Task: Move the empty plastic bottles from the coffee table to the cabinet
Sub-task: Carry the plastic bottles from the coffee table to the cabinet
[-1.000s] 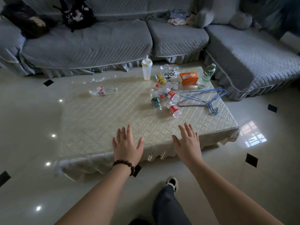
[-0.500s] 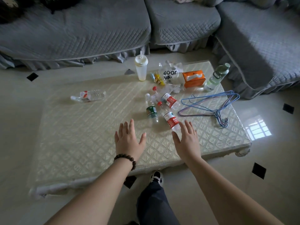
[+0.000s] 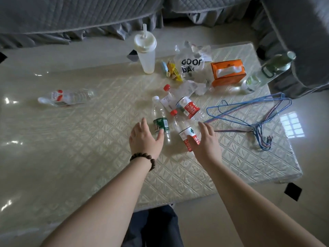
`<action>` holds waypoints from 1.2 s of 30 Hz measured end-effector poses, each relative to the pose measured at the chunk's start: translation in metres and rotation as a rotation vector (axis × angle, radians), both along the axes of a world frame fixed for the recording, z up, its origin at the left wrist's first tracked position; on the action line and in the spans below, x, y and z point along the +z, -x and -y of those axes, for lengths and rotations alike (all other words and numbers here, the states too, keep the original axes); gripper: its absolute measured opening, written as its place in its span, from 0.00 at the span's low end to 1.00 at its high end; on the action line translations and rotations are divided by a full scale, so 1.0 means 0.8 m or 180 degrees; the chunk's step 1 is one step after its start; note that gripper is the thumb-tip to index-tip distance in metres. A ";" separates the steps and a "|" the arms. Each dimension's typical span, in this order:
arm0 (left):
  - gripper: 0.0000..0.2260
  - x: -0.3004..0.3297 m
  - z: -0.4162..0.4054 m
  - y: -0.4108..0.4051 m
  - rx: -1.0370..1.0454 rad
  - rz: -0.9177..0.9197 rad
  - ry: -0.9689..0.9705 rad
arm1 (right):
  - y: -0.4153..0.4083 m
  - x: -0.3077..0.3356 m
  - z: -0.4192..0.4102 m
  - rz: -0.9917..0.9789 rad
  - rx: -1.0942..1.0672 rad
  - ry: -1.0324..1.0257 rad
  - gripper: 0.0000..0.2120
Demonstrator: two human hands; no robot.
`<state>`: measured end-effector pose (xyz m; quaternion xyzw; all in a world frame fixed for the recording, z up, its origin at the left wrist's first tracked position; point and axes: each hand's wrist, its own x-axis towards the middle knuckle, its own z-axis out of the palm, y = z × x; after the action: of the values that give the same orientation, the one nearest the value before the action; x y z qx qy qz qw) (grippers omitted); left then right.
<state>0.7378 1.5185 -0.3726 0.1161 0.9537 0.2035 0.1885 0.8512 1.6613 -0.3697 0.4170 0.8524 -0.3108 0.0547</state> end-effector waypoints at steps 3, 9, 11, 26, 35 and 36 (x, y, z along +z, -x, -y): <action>0.34 -0.044 -0.020 0.022 0.0090 0.0041 -0.0003 | 0.019 -0.046 -0.009 0.0044 0.0002 -0.0003 0.33; 0.38 -0.108 -0.054 0.051 0.0313 0.0137 -0.0112 | 0.043 -0.116 -0.022 0.0260 -0.0090 -0.0001 0.36; 0.40 -0.121 -0.065 0.058 0.0344 0.0143 -0.0068 | 0.046 -0.133 -0.024 0.0346 -0.0075 0.0000 0.36; 0.27 -0.124 -0.074 0.070 0.0643 0.0727 -0.0208 | 0.046 -0.128 -0.019 0.0120 -0.0380 0.0017 0.34; 0.31 0.026 -0.035 0.046 0.0294 0.0351 -0.0786 | 0.035 0.012 0.000 -0.0556 -0.0716 0.0113 0.31; 0.31 0.048 -0.030 0.042 0.0213 0.0315 -0.0821 | 0.033 0.034 0.003 -0.0627 -0.0751 0.0097 0.31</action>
<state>0.7038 1.5423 -0.3341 0.0973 0.9125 0.3360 0.2119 0.8250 1.6589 -0.3427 0.4808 0.7939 -0.3674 -0.0598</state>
